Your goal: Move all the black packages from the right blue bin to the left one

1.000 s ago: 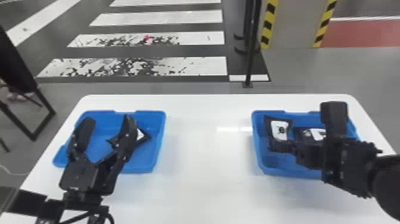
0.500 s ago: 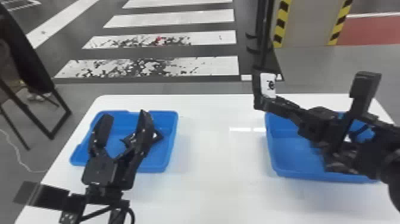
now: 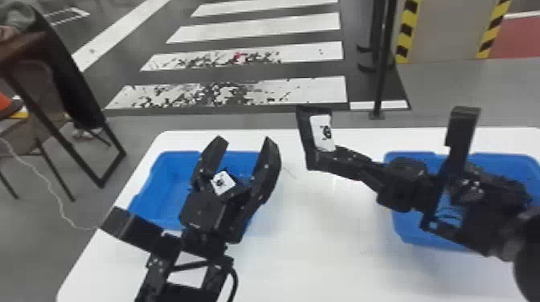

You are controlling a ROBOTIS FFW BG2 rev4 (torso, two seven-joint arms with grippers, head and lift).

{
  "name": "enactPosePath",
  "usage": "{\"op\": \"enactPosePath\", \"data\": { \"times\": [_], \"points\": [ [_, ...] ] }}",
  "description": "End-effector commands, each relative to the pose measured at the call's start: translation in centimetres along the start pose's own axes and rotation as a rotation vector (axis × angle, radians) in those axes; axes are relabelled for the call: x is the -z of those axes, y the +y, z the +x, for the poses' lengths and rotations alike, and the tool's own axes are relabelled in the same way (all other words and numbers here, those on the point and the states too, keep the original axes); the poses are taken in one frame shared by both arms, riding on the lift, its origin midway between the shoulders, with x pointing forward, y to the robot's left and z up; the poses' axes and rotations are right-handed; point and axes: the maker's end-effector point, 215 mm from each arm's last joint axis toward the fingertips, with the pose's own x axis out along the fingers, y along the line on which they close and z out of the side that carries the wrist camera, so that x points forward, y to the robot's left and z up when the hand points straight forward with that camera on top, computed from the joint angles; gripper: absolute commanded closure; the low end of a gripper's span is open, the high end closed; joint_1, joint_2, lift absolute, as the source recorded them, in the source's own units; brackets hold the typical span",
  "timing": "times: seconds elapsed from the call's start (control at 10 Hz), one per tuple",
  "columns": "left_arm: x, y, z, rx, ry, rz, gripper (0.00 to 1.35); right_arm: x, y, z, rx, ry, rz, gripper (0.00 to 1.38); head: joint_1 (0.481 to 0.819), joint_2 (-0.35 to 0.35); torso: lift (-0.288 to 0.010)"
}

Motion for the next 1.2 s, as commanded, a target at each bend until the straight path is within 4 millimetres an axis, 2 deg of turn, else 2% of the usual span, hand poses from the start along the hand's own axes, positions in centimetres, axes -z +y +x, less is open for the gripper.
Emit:
{"op": "enactPosePath", "data": {
  "times": [0.0, 0.2, 0.3, 0.7, 0.8, 0.9, 1.0, 1.1],
  "points": [
    [1.4, -0.9, 0.5, 0.030, 0.065, 0.005, 0.15, 1.2, 2.3, 1.7, -0.058, 0.029, 0.000, 1.05, 0.692, 0.217, -0.140],
    [2.7, -1.4, 0.8, 0.054, 0.117, 0.025, 0.15, 2.0, 5.4, 3.3, -0.129, 0.056, -0.009, 1.05, 0.695, 0.241, -0.140],
    [3.1, -1.6, 0.8, 0.056, 0.133, 0.022, 0.15, 2.3, 6.3, 3.7, -0.143, 0.064, -0.013, 1.05, 0.695, 0.249, -0.140],
    [4.2, -1.0, 0.5, 0.049, 0.174, 0.035, 0.17, 3.4, 8.6, 4.4, -0.185, 0.083, -0.005, 1.05, 0.695, 0.288, -0.140],
    [4.6, -0.6, 0.3, 0.043, 0.191, 0.045, 0.49, 3.5, 8.6, 4.5, -0.186, 0.085, -0.006, 1.05, 0.695, 0.295, -0.140],
    [4.3, 0.1, 0.1, 0.026, 0.218, 0.080, 1.12, 3.5, 8.4, 4.4, -0.182, 0.086, -0.007, 1.05, 0.695, 0.302, -0.140],
    [5.5, 0.7, -0.5, 0.008, 0.277, 0.046, 1.19, 3.6, 8.2, 4.4, -0.177, 0.086, -0.004, 1.05, 0.695, 0.308, -0.140],
    [5.8, 1.0, -0.9, -0.005, 0.286, 0.007, 1.21, 3.4, 8.0, 4.5, -0.173, 0.081, -0.007, 1.05, 0.695, 0.314, -0.140]
  ]
}}
